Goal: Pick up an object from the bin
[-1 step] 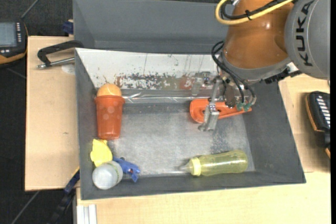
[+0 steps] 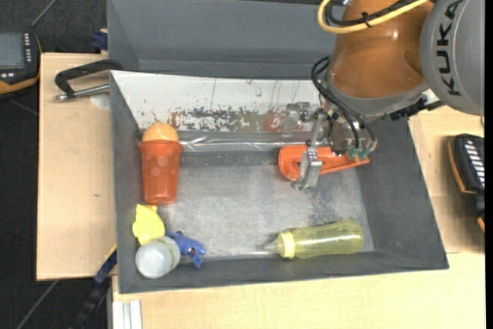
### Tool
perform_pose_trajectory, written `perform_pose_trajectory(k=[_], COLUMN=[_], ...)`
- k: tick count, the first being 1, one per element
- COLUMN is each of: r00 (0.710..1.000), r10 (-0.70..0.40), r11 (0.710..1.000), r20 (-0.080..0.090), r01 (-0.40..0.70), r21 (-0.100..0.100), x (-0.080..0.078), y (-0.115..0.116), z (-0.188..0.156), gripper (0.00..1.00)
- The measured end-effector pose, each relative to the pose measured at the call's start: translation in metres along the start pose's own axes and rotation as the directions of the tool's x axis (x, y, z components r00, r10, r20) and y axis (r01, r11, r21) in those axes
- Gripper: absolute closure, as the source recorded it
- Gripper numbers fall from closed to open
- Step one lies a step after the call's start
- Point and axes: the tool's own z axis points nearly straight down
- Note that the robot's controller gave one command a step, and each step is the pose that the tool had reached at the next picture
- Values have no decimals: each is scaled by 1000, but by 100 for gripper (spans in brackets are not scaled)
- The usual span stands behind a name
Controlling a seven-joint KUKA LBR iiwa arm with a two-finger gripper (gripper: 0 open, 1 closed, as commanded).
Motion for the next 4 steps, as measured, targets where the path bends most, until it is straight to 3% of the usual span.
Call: perform_pose_trajectory(k=[1, 2, 3, 4], r00=[996, 998, 977, 999], r10=[-93, -67, 214, -47], r11=[996, 998, 977, 999], r20=[3, -3, 2, 1], r01=[93, 67, -214, 47], r21=[-2, 0, -3, -3], x=[14, 13, -9, -19], y=[-21, -46, -25, -48], z=[17, 37, 67, 94], gripper=[0, 0, 0, 0])
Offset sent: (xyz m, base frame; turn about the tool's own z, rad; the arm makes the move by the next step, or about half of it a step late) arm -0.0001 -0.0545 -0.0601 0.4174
